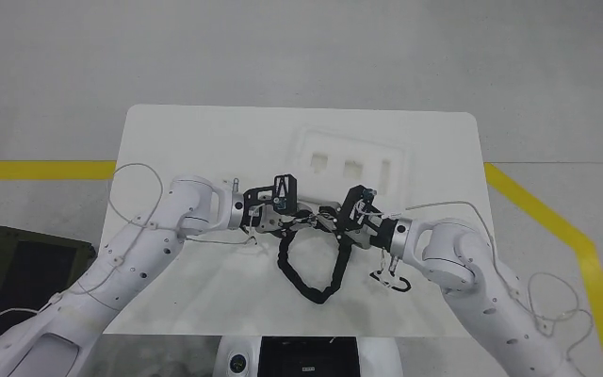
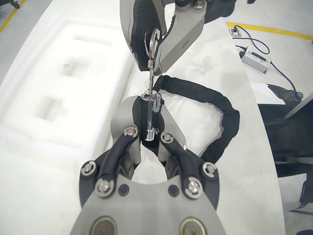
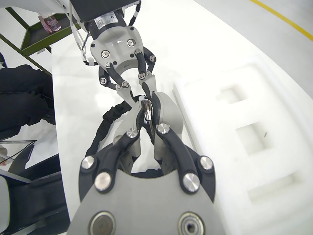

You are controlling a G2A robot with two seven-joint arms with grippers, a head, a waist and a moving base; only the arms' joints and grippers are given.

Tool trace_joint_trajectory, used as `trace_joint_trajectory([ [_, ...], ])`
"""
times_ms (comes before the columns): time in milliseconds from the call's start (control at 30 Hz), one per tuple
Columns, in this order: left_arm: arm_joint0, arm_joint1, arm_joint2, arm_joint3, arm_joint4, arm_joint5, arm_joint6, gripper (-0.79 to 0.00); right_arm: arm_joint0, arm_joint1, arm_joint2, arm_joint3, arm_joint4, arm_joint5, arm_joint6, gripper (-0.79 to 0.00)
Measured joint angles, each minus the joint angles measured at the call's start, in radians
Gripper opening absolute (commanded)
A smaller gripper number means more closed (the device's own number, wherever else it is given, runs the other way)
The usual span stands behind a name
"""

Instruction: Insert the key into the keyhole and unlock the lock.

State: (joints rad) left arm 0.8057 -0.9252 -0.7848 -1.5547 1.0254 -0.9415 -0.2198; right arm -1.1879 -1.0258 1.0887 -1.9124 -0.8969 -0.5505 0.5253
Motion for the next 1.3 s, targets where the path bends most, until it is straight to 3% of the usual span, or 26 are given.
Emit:
trace_joint_trajectory([
  [367, 0.055, 0.023, -0.083, -0.064, 0.015, 0.004, -0.034, -0.785, -0.004, -0.005, 0.003, 0.014, 0.007, 0.018, -0.050, -0.785],
  [1167, 0.117, 0.021, -0.138, -0.122, 0.088, 0.050, 0.020, -0.785, 0.033, -0.027, -0.047, 0.094, 0.049, 0.026, -0.078, -0.785],
  [1200, 0.119, 0.020, -0.140, -0.124, 0.093, 0.051, 0.019, -0.785, 0.034, -0.028, -0.048, 0.097, 0.054, 0.026, -0.076, -0.446],
  [1233, 0.120, 0.020, -0.142, -0.124, 0.094, 0.051, 0.019, -0.785, 0.036, -0.028, -0.048, 0.098, 0.057, 0.025, -0.073, 0.000],
  [1300, 0.122, 0.021, -0.147, -0.125, 0.096, 0.047, 0.018, -0.785, 0.038, -0.029, -0.047, 0.098, 0.060, 0.022, -0.069, 0.000],
])
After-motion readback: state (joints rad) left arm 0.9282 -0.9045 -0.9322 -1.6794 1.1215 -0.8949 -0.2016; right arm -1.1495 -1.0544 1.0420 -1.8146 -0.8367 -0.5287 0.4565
